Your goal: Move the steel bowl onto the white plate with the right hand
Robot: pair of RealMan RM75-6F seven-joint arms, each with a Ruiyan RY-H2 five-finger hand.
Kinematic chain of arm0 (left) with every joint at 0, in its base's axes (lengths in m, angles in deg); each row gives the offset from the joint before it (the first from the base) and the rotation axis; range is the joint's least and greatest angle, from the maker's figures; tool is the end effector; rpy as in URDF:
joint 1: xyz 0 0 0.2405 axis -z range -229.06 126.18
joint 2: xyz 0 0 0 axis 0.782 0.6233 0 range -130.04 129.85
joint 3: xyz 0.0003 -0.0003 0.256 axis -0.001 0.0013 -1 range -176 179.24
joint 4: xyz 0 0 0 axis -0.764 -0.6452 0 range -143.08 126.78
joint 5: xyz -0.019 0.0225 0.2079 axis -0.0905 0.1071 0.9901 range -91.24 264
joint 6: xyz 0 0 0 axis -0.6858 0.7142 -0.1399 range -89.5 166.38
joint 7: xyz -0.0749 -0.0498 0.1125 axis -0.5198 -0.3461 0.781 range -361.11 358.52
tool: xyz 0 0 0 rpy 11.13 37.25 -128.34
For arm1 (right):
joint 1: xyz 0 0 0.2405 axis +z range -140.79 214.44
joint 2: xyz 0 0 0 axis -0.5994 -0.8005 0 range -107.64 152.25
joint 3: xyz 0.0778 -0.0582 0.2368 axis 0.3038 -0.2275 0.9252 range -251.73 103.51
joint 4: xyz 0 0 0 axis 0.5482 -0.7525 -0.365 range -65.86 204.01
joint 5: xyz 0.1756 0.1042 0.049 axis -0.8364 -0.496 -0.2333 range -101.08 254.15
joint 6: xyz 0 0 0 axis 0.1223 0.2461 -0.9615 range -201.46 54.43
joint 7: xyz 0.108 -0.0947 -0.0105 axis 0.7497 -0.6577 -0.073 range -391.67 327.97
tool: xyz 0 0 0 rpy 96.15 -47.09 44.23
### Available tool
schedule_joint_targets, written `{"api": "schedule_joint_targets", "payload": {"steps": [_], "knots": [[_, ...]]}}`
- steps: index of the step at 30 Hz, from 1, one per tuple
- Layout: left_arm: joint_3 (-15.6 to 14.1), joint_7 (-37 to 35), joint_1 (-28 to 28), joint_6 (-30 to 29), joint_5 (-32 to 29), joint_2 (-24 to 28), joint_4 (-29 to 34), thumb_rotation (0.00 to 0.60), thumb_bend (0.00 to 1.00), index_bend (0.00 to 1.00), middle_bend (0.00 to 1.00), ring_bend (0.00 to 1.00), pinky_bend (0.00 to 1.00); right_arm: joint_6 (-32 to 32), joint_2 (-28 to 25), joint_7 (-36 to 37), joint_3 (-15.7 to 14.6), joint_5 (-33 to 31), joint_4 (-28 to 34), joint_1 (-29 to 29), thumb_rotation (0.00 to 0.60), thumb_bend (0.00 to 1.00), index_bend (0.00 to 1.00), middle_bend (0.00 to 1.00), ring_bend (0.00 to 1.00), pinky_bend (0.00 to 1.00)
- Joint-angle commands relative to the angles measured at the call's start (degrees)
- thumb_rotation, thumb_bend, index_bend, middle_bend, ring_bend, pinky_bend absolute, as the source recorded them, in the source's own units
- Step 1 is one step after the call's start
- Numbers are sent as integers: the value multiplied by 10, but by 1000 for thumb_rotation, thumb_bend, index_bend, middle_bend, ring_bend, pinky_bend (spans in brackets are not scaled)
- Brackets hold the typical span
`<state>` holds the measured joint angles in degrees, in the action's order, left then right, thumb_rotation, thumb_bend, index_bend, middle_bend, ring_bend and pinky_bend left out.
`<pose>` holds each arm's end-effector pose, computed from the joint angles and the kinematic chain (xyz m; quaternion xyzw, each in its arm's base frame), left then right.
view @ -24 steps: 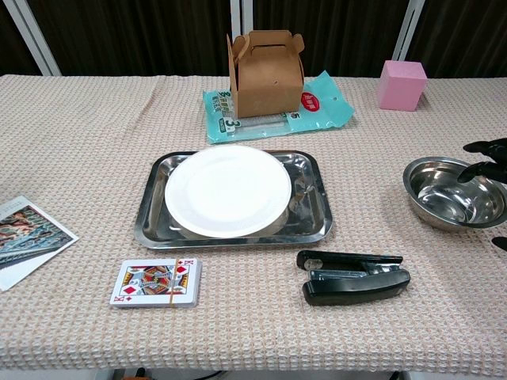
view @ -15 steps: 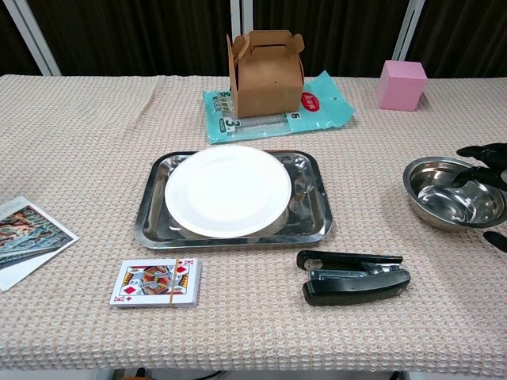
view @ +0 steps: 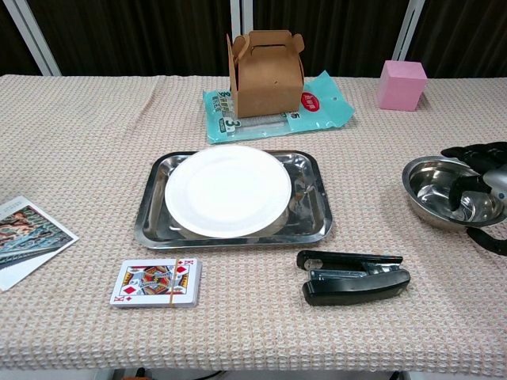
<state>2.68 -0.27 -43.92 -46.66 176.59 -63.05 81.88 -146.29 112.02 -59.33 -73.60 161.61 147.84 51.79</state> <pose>-0.3052 0.1892 0.1610 -0.6434 -0.3417 -0.3824 0.5683 -0.2713 -0.2166 -0.0021 0.7374 -0.2980 0.2907 0.5320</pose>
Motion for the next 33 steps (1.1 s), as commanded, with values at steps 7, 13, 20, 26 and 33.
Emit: {"api": "schedule_joint_targets", "payload": {"steps": [7, 13, 20, 26, 33], "knots": [[0, -6, -3, -2, -5, -1, -4, 600, 0, 176, 131, 62, 159, -20, 13, 30, -3, 16, -19, -4, 600, 508, 687, 16, 0, 0], [2, -13, -9, -7, -13, -1, -9, 600, 0, 179, 131, 62, 158, -69, 13, 71, 0, 50, -27, -10, 600, 526, 801, 49, 0, 0], [2, -22, -11, -8, -14, -2, -16, 600, 0, 180, 130, 62, 159, -116, 0, 64, 21, 96, 4, 2, 600, 525, 846, 72, 0, 0], [3, -30, -14, -11, -17, 1, -22, 600, 0, 181, 131, 62, 159, -92, -5, 15, 51, 125, 57, 49, 600, 526, 856, 80, 0, 0], [5, -39, -15, -9, -24, 2, -28, 600, 0, 181, 131, 62, 159, -1, 53, -28, 84, 119, 50, 128, 600, 525, 875, 84, 0, 0]]}}
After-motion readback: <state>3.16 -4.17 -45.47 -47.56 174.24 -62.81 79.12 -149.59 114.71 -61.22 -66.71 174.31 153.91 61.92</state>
